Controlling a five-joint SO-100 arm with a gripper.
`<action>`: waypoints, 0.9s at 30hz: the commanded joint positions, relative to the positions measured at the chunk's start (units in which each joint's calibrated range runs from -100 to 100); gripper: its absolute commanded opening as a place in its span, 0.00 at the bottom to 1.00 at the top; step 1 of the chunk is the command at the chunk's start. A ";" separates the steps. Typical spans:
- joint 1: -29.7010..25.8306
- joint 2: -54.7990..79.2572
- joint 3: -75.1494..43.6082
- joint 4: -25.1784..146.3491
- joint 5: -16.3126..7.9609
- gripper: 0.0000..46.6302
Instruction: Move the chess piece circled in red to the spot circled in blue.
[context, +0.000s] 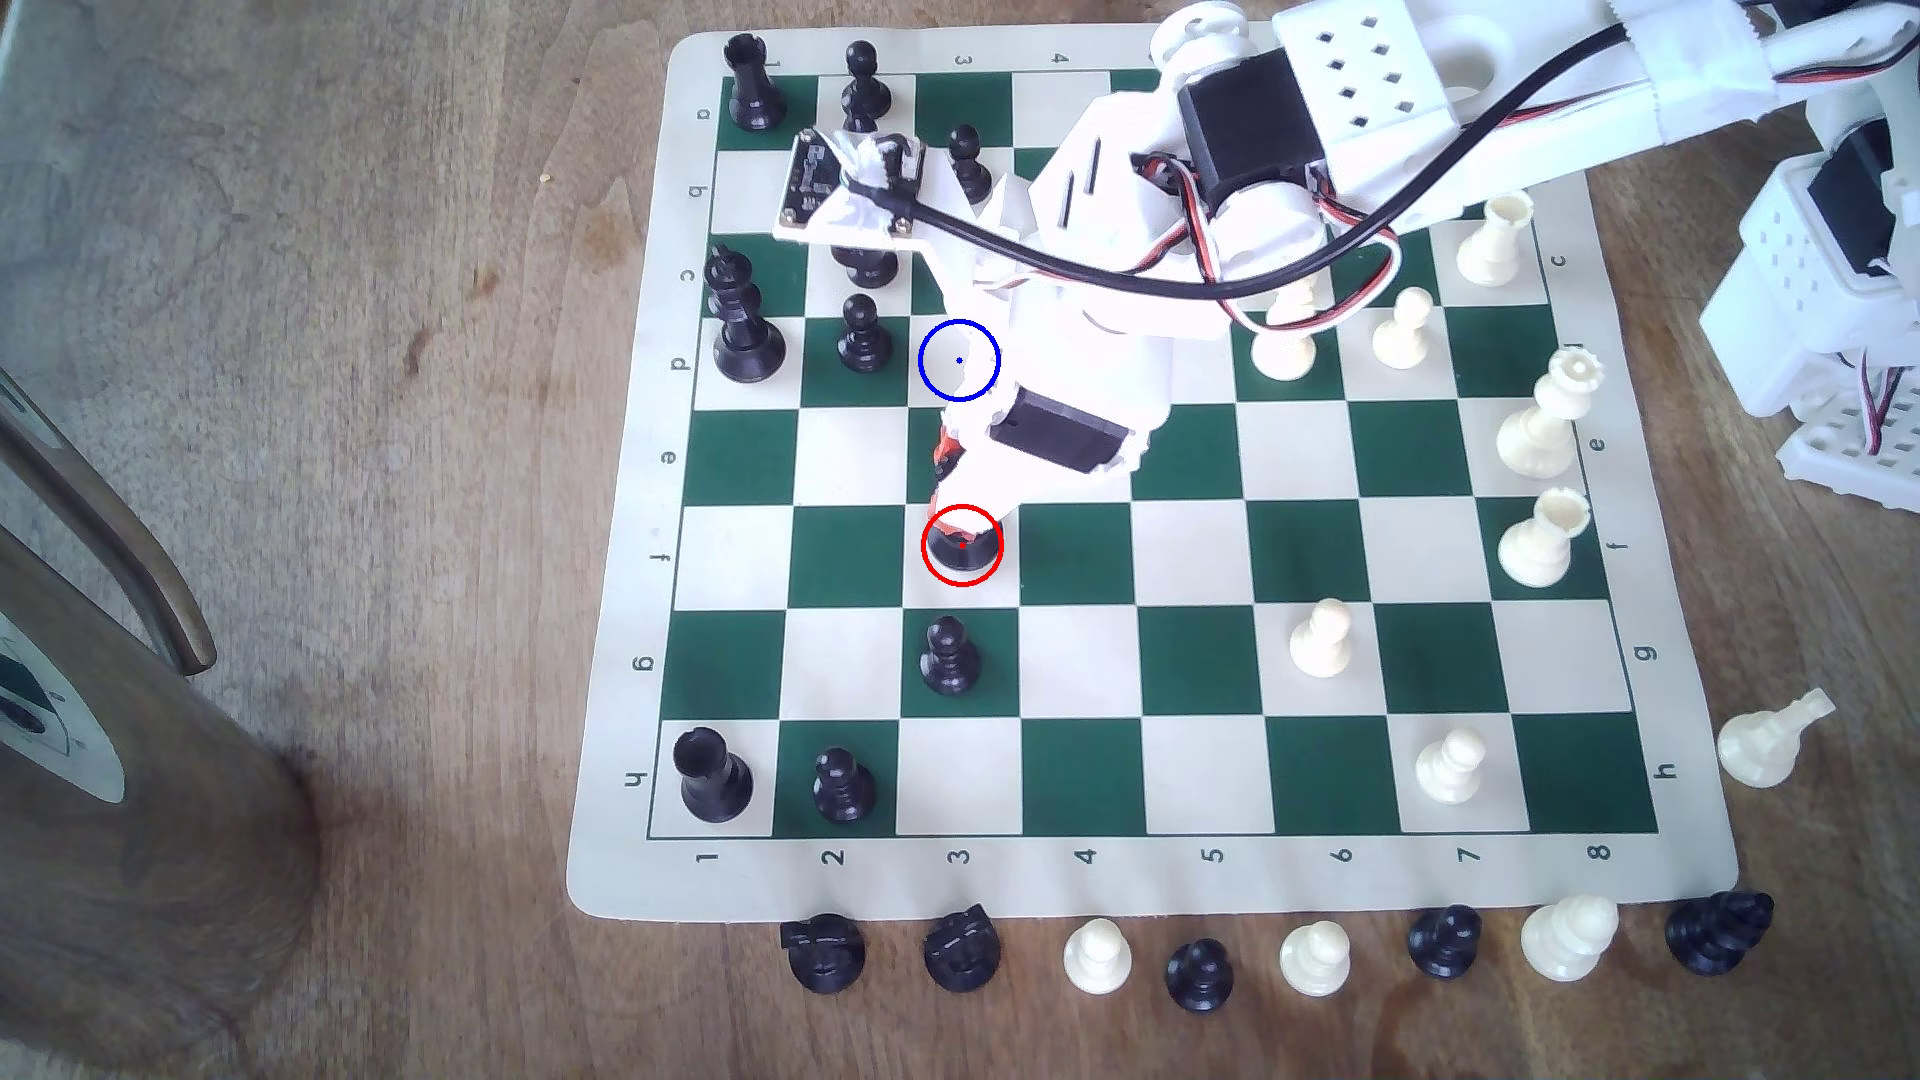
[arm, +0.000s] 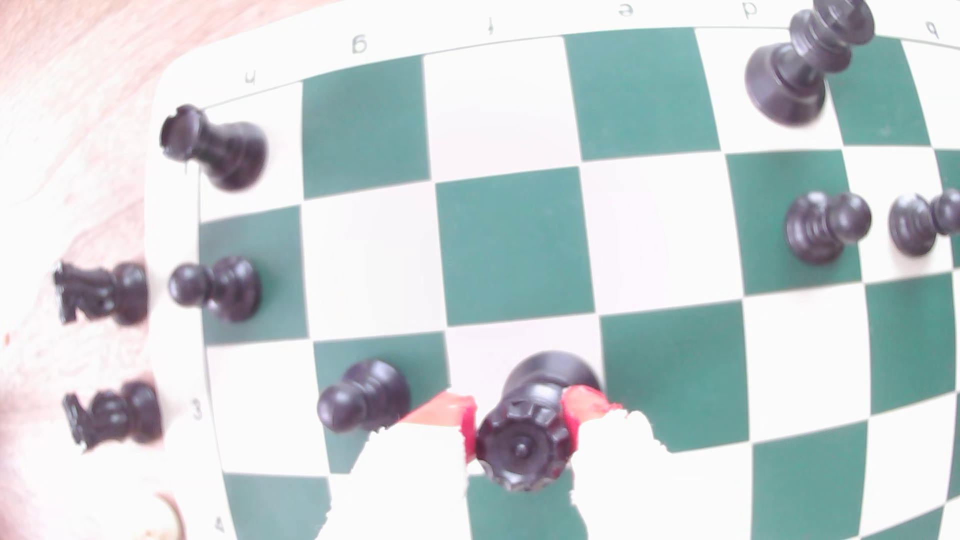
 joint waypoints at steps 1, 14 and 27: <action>-1.73 -2.04 -1.23 0.13 0.15 0.01; 1.72 -12.65 -5.49 3.66 0.54 0.00; 10.94 -25.73 6.93 1.44 2.05 0.00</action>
